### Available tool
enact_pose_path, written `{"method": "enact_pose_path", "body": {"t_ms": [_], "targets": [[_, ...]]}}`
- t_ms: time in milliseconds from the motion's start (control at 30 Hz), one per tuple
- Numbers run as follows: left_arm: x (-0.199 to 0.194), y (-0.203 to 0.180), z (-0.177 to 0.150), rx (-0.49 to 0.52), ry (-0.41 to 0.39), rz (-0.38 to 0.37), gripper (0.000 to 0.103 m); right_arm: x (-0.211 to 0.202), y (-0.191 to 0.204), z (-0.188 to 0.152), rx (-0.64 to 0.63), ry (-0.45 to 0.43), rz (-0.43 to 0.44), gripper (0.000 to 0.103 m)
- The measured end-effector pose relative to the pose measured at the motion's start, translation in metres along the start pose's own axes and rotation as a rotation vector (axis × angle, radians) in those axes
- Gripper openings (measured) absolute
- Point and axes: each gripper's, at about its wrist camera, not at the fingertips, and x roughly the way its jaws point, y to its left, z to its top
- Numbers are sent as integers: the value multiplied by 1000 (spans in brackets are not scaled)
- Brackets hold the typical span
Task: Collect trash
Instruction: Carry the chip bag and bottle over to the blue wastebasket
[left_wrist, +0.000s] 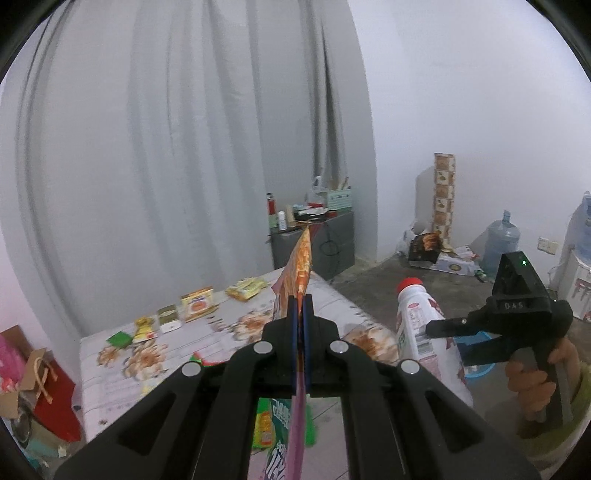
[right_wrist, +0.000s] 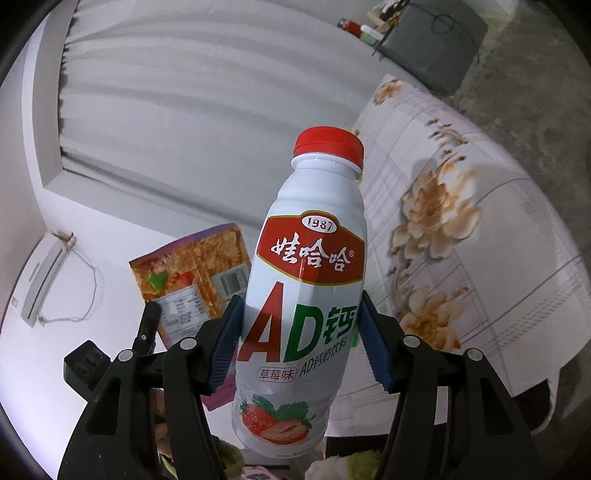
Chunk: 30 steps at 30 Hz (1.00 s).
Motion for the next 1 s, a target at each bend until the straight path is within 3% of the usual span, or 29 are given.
{"method": "enact_pose_path", "body": {"t_ms": [400,700,1000], "targets": [[60,-85,31,110,-19,-154,2,-91,-21,0,68,-155,16,57],[111,-158,47,206,13,-297,2,-162,-52,-6,149,-294,4,57],[165,-240,53,287,53,-420,2,-202,-80,-12,254,-396,-23,57]]}}
